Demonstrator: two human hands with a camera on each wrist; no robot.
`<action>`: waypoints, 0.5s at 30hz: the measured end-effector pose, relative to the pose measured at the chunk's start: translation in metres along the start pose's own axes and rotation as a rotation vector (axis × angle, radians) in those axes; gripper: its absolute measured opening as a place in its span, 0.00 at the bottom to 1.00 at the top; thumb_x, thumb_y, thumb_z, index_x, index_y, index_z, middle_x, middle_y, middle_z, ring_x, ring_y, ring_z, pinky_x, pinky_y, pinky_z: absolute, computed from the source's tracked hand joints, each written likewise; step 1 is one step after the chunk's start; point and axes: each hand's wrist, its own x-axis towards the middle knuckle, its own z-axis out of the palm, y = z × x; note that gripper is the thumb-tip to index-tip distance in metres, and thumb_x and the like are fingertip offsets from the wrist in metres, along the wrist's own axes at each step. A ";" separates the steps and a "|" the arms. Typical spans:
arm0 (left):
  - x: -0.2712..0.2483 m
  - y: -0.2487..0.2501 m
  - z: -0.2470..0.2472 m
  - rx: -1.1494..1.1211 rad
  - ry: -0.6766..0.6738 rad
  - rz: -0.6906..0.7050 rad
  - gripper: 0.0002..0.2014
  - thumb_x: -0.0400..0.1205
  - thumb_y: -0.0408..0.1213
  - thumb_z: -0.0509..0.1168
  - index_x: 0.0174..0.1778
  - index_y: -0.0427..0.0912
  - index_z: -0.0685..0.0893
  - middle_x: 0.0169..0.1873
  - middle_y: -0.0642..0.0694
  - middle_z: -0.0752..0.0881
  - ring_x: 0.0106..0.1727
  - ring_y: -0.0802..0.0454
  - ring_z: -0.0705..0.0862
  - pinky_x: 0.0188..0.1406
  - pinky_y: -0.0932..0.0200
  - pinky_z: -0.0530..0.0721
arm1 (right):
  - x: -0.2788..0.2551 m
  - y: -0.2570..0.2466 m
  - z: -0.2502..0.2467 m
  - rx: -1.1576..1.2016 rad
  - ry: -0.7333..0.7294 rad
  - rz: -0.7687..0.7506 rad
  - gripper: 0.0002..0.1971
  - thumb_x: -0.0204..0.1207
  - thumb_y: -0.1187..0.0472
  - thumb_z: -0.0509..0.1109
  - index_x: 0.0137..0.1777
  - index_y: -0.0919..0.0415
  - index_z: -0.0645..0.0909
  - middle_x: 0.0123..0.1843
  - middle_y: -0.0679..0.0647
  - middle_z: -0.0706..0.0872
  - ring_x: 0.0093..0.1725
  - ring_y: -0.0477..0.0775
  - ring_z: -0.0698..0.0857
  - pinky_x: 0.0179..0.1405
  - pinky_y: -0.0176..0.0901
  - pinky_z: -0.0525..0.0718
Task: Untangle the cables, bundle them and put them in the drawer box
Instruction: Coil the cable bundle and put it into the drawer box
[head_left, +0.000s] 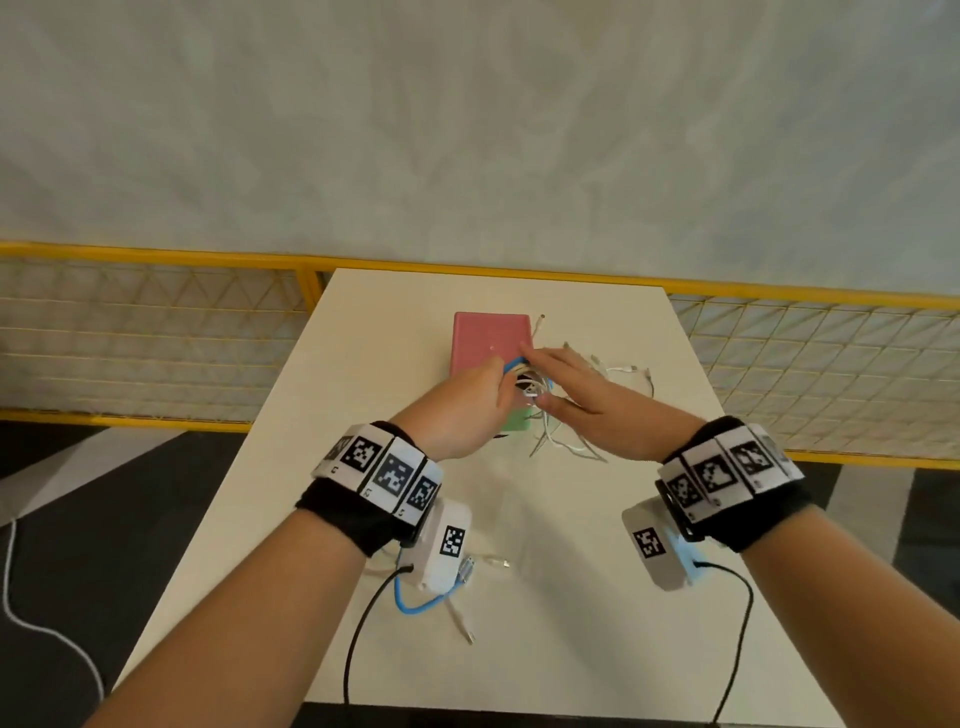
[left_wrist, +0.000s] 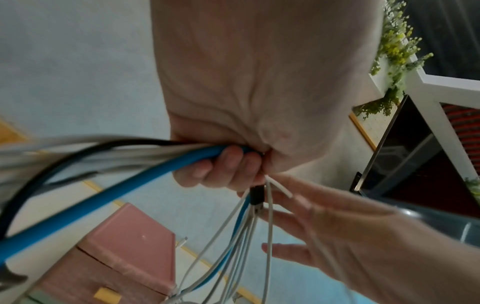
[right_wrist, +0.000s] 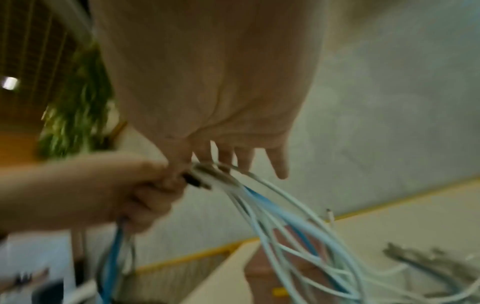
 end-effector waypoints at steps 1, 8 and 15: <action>-0.001 0.001 0.000 0.003 -0.009 0.013 0.13 0.91 0.42 0.46 0.57 0.40 0.73 0.39 0.43 0.81 0.41 0.43 0.80 0.39 0.51 0.75 | 0.004 0.005 0.001 -0.053 0.039 -0.050 0.24 0.85 0.56 0.56 0.80 0.58 0.60 0.73 0.52 0.68 0.74 0.47 0.67 0.76 0.39 0.63; 0.001 -0.003 0.007 0.062 -0.050 0.017 0.17 0.91 0.41 0.47 0.64 0.35 0.75 0.45 0.40 0.83 0.40 0.45 0.81 0.37 0.55 0.76 | 0.017 0.006 -0.007 -0.333 0.175 -0.132 0.25 0.73 0.62 0.74 0.70 0.55 0.75 0.63 0.52 0.80 0.58 0.54 0.81 0.62 0.56 0.79; 0.003 0.007 0.014 -0.079 -0.023 0.050 0.11 0.89 0.35 0.52 0.50 0.36 0.78 0.42 0.37 0.83 0.38 0.46 0.81 0.34 0.57 0.74 | 0.028 -0.024 0.020 -0.418 0.177 -0.019 0.25 0.72 0.71 0.64 0.70 0.58 0.72 0.49 0.58 0.87 0.49 0.61 0.85 0.41 0.43 0.76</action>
